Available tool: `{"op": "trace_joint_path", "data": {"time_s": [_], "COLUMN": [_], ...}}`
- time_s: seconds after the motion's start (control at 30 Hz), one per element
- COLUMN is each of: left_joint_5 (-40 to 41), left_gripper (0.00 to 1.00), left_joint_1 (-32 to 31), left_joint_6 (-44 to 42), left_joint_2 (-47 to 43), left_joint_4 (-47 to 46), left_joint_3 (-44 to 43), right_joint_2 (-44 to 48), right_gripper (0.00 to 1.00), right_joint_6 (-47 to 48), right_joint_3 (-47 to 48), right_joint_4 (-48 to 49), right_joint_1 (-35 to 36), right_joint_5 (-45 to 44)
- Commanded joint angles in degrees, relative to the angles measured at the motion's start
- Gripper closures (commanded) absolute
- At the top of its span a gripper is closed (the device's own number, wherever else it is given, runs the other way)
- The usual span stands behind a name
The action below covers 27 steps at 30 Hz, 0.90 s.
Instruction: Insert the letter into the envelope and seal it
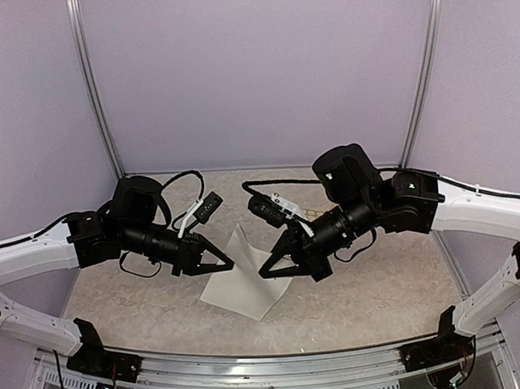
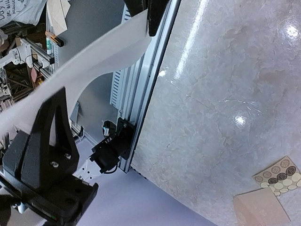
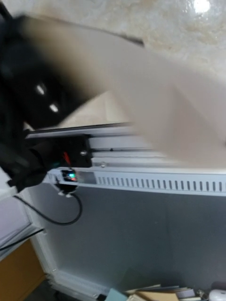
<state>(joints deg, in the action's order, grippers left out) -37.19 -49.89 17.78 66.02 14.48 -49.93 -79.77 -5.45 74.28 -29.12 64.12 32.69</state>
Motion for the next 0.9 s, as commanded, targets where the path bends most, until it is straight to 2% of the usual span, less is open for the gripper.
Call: {"op": "trace_joint_path", "data": {"time_s": [0.0,0.17,0.37,0.4,0.53,0.57,0.6,0.7,0.87], "left_joint_5": [-1.3,-4.5,-5.0,-4.2,3.4,5.8,7.2,10.4,12.1], "left_gripper": [1.00,1.00,1.00,1.00,1.00,1.00,1.00,1.00,1.00], "left_joint_1": [2.8,4.4,4.5,4.0,-1.9,-2.8,-3.4,-5.1,-7.7], "left_joint_6": [1.1,-0.5,-3.3,-4.6,-11.7,-12.6,-13.4,-14.7,-16.3], "left_joint_2": [0.2,-0.2,-1.9,-2.2,-4.3,-4.6,-4.8,-5.0,-4.9], "left_joint_4": [0.6,1.9,2.7,3.3,6.2,6.8,7.3,7.8,7.9], "left_joint_3": [0.1,-0.4,0.1,0.1,-0.7,-1.0,-1.2,-1.4,-2.4], "right_joint_2": [-3.0,-6.6,-5.3,-4.1,2.3,4.2,6.3,12.3,16.5], "right_gripper": [1.00,1.00,1.00,0.92,0.28,0.21,0.15,0.07,0.03], "right_joint_6": [1.5,2.5,2.6,2.3,-1.0,-2.2,-3.5,-7.1,-11.5], "right_joint_3": [3.0,3.6,2.9,2.7,0.0,-1.2,-2.6,-8.2,-12.0], "right_joint_4": [-4.8,-8.9,-7.4,-6.5,-0.7,1.1,3.3,11.3,17.9], "right_joint_1": [4.2,6.2,6.2,6.2,4.2,2.9,1.4,-2.9,-8.0], "right_joint_5": [-3.0,-3.8,-2.5,-3.0,-10.6,-11.9,-13.1,-13.2,-16.2]}}
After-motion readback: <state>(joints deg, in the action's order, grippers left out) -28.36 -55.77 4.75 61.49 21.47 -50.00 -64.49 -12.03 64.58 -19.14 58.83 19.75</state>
